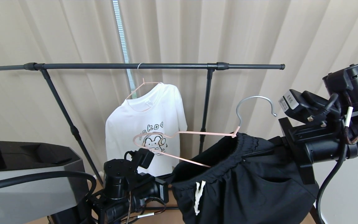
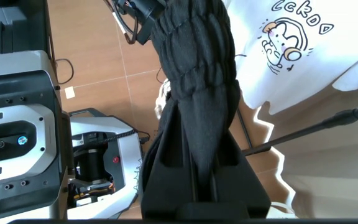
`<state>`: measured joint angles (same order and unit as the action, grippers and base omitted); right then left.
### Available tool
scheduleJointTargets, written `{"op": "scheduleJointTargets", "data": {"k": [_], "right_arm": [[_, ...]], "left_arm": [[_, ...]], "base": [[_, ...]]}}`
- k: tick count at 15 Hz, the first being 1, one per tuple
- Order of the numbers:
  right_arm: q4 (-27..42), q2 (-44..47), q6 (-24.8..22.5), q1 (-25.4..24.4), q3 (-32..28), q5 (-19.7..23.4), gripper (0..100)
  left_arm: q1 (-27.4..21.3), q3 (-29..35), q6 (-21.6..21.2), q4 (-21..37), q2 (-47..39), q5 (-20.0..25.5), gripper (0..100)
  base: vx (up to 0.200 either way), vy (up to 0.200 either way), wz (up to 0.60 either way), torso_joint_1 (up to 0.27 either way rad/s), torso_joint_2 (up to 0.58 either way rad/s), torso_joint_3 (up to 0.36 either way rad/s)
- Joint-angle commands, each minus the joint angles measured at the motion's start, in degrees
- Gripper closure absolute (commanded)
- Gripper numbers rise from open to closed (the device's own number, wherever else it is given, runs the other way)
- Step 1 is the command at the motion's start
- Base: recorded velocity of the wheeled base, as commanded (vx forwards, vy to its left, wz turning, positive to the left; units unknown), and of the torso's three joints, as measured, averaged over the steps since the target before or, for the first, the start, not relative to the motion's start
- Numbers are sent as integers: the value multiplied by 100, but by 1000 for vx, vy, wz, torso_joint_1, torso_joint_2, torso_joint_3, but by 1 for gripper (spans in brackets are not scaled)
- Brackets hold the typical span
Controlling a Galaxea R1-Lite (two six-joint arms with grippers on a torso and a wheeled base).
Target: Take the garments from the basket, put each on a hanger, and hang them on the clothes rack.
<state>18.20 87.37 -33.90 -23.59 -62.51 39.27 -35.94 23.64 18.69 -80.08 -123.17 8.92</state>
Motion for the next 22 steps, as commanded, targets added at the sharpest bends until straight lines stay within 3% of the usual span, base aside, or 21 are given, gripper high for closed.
{"op": "scheduleJointTargets", "data": {"k": [1,11,18,22], "right_arm": [[-1,17,-2,21,-6,-7,100],[8,96,-55,302,2,-270,100],[17,228,-451,399,90,-314,100],[17,325,-539,390,152,-604,100]], "left_arm": [[-19,-70,3,-8,83,-66,100],[544,-562,-392,-667,250,-242,100],[975,-606,-550,-667,584,-277,100],[1045,-562,-638,-667,654,-268,100]], "base": [[0,0,0,0,0,0],[0,0,0,0,0,0],[0,0,0,0,0,0],[0,0,0,0,0,0]]}}
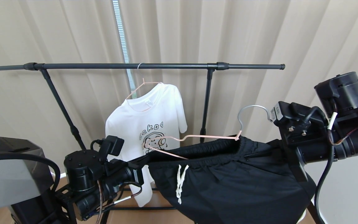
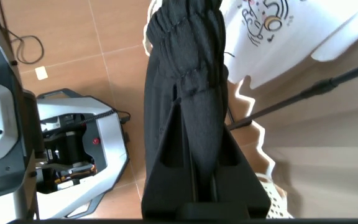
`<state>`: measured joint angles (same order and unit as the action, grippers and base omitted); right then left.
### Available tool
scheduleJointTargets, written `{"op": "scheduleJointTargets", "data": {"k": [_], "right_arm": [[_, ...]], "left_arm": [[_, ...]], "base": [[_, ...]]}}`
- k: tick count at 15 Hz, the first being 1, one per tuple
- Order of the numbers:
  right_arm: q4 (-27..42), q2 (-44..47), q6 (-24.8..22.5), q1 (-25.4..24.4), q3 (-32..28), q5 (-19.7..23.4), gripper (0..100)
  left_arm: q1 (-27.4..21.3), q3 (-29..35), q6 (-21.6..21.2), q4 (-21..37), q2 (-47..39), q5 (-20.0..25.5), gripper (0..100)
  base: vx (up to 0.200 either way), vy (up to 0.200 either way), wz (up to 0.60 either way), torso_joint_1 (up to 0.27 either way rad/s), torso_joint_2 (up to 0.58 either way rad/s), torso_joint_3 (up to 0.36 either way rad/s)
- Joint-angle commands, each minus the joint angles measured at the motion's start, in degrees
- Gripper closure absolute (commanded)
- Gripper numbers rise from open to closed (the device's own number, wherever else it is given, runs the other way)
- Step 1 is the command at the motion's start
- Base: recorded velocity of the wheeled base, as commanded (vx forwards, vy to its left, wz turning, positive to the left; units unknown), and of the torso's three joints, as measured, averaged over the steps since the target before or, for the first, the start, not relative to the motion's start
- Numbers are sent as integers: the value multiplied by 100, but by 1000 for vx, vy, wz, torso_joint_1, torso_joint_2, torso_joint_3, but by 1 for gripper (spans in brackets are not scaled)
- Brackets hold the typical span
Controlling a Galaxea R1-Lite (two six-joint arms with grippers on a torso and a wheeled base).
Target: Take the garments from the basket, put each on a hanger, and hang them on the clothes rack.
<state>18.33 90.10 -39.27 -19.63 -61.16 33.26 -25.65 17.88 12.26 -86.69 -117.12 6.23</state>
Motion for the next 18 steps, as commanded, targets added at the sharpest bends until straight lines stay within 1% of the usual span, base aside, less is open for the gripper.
{"op": "scheduleJointTargets", "data": {"k": [1,2,3,5,6,7,11,14,16,17,18], "right_arm": [[3,51,-81,-6,34,-38,100],[3,78,-213,-6,78,-74,100],[12,95,-380,-6,131,-241,100],[12,201,-389,-41,139,-425,100],[12,201,-389,-41,139,-425,100],[3,324,-398,-76,131,-557,100],[3,447,-398,-85,104,-689,100],[3,570,-406,-85,87,-812,100],[-5,667,-406,-94,78,-1084,100],[-5,675,-406,-120,78,-1181,100],[-5,693,-406,-138,78,-1190,100]], "left_arm": [[7,13,4,-6,57,1,100],[16,22,-5,-6,57,-8,100],[16,31,-5,-6,75,1,100],[16,31,-66,-6,154,1,100],[16,31,-66,-6,154,1,100],[51,49,-154,12,224,1,100],[113,57,-189,38,374,1,100],[122,92,-347,91,488,1,100],[113,312,-383,504,743,1,100],[113,514,-383,952,971,1,100],[104,637,-391,1216,1103,1,100]], "base": [[0,0,0,0,0,0],[0,0,0,0,0,0],[0,0,0,0,0,0],[0,0,0,0,0,0],[0,0,0,0,0,0],[0,0,0,0,0,0],[0,0,0,0,0,0],[0,0,0,0,0,0],[0,0,0,0,0,0],[0,0,0,0,0,0],[0,0,0,0,0,0]]}}
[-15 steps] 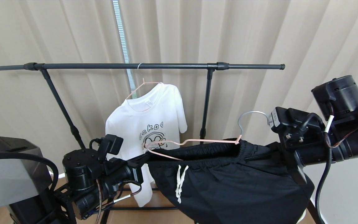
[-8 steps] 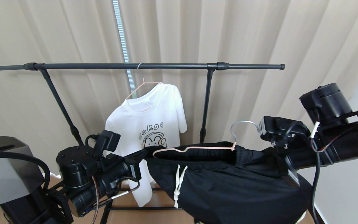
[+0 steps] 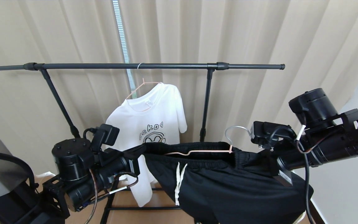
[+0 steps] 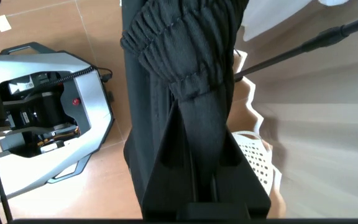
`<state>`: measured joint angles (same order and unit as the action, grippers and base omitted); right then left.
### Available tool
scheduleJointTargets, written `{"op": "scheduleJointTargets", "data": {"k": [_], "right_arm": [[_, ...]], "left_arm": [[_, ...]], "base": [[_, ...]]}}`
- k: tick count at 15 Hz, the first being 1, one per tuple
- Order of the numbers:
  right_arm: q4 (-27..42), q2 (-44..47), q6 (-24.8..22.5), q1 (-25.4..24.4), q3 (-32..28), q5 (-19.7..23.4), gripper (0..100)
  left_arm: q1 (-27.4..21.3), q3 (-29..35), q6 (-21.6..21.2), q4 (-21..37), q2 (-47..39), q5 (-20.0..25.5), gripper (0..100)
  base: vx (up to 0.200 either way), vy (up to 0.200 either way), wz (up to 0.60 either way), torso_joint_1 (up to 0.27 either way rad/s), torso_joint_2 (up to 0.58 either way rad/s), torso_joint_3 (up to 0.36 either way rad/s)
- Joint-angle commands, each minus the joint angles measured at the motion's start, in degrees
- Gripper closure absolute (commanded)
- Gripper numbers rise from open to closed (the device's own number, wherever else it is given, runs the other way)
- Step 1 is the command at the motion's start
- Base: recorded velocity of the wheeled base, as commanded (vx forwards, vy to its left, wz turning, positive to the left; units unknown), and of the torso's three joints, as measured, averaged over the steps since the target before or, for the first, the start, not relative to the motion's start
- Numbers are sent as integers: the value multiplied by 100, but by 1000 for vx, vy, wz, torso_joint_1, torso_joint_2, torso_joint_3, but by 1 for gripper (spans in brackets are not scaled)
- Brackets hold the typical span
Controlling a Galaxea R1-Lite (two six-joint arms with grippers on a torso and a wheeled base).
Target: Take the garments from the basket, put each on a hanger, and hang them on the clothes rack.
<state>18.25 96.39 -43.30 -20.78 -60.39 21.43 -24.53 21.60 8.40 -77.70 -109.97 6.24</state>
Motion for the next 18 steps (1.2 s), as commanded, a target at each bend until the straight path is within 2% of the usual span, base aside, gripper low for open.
{"op": "scheduleJointTargets", "data": {"k": [1,3,8,12,16,17,18], "right_arm": [[3,82,-3,-22,1,-16,100],[-50,126,6,-40,10,-245,100],[-243,169,6,-31,28,-297,100],[-278,293,138,-48,-122,-438,100],[-770,345,1201,-268,-236,-464,100],[-937,328,1509,-277,-236,-482,100],[-999,284,1605,-277,-236,-473,100]], "left_arm": [[-26,494,-5,739,573,0,100],[-52,942,-163,1442,819,-9,100],[-325,1769,-260,2637,1224,-70,100],[-711,1892,-295,2998,1435,-229,100],[-1010,1865,-462,3367,1628,-317,100],[-1037,1874,-576,3464,1663,-457,100],[-1037,1856,-673,3472,1690,-501,100]], "base": [[0,0,0,0,0,0],[0,0,0,0,0,0],[0,0,0,0,0,0],[0,0,0,0,0,0],[0,0,0,0,0,0],[0,0,0,0,0,0],[0,0,0,0,0,0]]}}
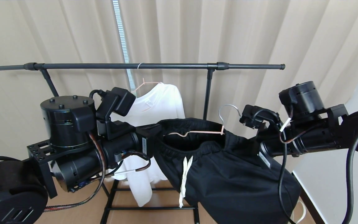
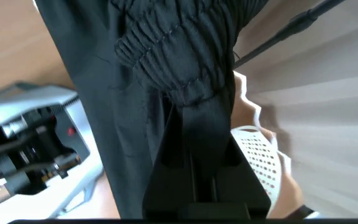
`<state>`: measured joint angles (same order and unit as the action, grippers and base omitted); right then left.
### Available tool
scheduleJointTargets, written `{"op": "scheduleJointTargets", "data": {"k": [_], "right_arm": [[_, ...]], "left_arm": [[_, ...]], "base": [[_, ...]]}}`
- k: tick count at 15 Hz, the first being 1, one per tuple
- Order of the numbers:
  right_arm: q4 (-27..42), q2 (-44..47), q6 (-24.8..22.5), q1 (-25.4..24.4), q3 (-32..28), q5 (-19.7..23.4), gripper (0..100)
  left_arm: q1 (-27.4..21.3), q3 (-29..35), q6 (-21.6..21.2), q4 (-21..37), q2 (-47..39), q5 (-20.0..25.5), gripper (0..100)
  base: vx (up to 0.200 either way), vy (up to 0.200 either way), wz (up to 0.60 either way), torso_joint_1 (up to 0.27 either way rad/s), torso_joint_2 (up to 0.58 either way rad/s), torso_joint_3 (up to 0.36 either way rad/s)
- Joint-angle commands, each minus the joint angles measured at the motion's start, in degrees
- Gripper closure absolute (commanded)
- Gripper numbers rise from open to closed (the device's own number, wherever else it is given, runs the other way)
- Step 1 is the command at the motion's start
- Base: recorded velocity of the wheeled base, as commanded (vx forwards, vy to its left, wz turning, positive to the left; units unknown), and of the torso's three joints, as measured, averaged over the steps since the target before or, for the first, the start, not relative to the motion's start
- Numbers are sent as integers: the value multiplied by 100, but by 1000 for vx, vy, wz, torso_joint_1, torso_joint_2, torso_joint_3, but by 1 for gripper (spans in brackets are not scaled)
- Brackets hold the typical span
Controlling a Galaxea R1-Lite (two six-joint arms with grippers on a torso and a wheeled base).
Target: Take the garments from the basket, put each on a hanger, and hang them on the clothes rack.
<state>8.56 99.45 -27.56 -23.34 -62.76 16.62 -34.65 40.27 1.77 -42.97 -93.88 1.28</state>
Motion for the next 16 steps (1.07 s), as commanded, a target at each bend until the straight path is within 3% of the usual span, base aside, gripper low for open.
{"op": "scheduleJointTargets", "data": {"k": [1,6,9,10,11,16], "right_arm": [[-65,-31,40,-21,0,8,100],[-557,-312,190,-21,246,114,100],[-1576,-488,181,-21,844,659,100],[-1576,-488,181,-21,844,659,100],[-2139,-488,181,-21,1117,861,100],[-2816,-479,181,-21,1468,1388,100]], "left_arm": [[-25,-19,-27,8,80,-14,100],[-359,-238,-27,281,124,-181,100],[-728,-344,-10,351,19,-277,100],[-728,-344,-10,351,19,-277,100],[-895,-318,52,351,-60,-277,100],[-1071,-247,140,307,-271,-277,100]], "base": [[0,0,0,0,0,0],[0,0,0,0,0,0],[0,0,0,0,0,0],[0,0,0,0,0,0],[0,0,0,0,0,0],[0,0,0,0,0,0]]}}
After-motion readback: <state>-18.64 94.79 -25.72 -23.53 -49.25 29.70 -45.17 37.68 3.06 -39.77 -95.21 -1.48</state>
